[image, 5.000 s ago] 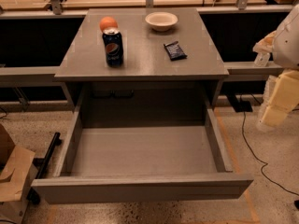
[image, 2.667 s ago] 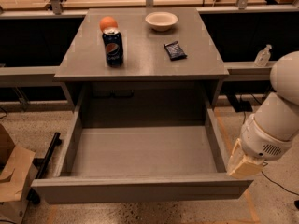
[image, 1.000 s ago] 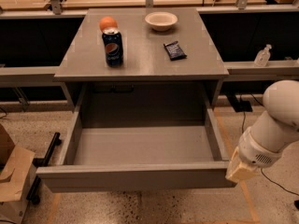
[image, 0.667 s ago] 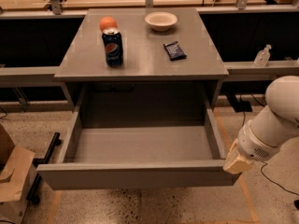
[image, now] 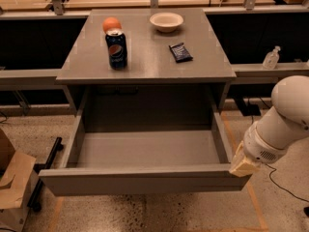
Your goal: Close top drawer
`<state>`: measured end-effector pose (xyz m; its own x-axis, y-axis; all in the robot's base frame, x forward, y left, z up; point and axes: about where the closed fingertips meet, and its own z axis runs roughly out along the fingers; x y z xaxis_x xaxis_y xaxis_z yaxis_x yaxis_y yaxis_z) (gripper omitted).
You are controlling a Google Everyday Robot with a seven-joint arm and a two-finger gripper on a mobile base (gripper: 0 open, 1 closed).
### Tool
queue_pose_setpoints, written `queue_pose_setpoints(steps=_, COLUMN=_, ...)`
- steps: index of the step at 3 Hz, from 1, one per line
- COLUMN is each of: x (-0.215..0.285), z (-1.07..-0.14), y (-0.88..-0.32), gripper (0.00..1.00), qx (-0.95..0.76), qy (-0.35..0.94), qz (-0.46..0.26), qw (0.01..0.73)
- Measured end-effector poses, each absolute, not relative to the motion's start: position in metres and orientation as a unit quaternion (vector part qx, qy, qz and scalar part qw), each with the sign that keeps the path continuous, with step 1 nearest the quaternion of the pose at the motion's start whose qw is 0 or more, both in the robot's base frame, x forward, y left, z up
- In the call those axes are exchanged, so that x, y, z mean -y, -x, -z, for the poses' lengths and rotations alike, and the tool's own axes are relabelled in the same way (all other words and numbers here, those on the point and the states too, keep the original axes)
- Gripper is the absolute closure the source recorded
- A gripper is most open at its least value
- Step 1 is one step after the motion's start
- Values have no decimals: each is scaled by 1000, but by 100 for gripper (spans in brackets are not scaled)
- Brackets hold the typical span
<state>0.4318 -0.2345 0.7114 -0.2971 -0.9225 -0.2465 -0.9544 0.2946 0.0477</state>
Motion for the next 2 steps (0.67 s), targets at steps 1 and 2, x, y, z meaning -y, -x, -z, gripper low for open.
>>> queue_pose_setpoints(steps=1, x=223, z=-725, y=-476, gripper=100, qx=-779, qy=611, qz=-55, qw=128)
queue_pose_setpoints(steps=2, x=199, z=-756, y=-548, gripper=100, qx=-737, qy=643, qz=-30, qw=204)
